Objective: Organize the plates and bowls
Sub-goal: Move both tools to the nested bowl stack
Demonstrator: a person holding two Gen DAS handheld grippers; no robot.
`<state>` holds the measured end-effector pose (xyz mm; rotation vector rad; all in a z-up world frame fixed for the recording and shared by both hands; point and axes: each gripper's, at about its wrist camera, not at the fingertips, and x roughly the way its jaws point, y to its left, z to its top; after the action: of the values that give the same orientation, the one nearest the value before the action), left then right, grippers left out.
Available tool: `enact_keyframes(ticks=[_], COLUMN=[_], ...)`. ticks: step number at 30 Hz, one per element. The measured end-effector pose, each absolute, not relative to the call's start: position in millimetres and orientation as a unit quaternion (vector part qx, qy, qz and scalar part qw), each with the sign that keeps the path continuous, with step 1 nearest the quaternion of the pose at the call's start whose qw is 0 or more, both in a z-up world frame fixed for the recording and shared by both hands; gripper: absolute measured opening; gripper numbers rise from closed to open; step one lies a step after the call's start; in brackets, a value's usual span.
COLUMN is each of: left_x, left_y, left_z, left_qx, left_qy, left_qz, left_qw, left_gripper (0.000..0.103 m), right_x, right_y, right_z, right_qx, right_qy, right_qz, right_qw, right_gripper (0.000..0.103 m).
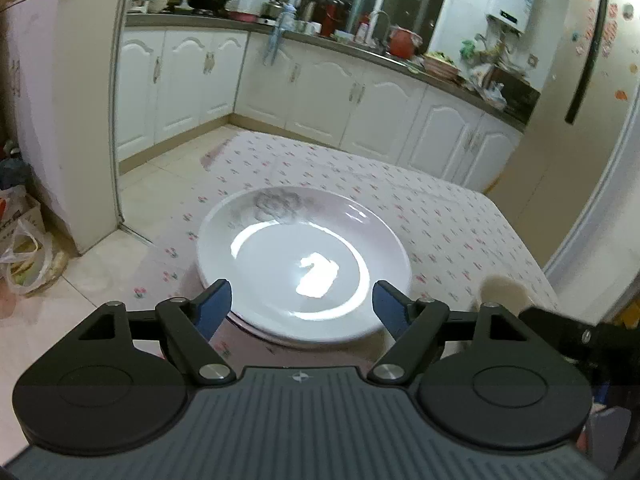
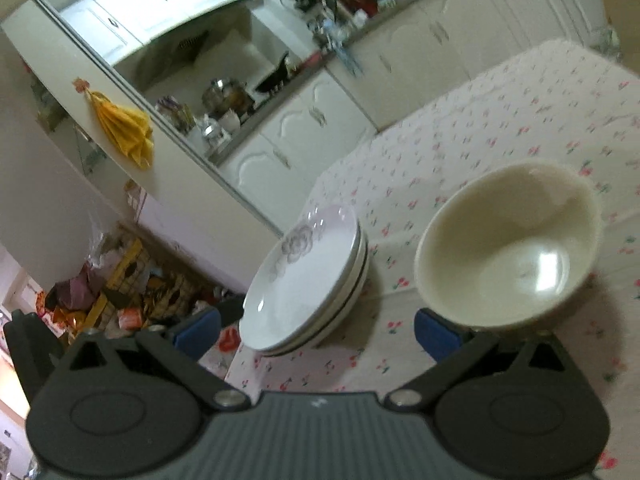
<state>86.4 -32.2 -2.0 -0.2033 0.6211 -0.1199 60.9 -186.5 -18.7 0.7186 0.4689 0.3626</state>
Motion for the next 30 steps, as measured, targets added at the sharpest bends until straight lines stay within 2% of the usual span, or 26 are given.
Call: enact_keyframes(ticks=[4, 16, 21, 30], left_x=[79, 73, 78, 99], left_y=[-54, -103, -121, -144], left_z=[-3, -12, -21, -35], left_qx=[-0.071, -0.005, 0.004, 0.013], left_qy=[0.319, 0.348, 0.364, 0.37], left_qz=[-0.068, -0.1, -0.12, -0.161], left_qw=[0.943, 0.932, 0.924, 0.915], left_gripper=[0.098, 0.103, 0.103, 0.103], right_x=[46, 11, 1, -9], right_y=[-195, -247, -278, -298], right_z=[-25, -63, -77, -85], right_qx=[0.344, 0.38, 0.428, 0.44], right_qy=[0.188, 0.149, 0.133, 0.119], right_qz=[0.173, 0.112, 0.076, 0.062], right_qw=[0.904, 0.906, 0.89, 0.888], right_gripper=[0.102, 0.102, 0.102, 0.102])
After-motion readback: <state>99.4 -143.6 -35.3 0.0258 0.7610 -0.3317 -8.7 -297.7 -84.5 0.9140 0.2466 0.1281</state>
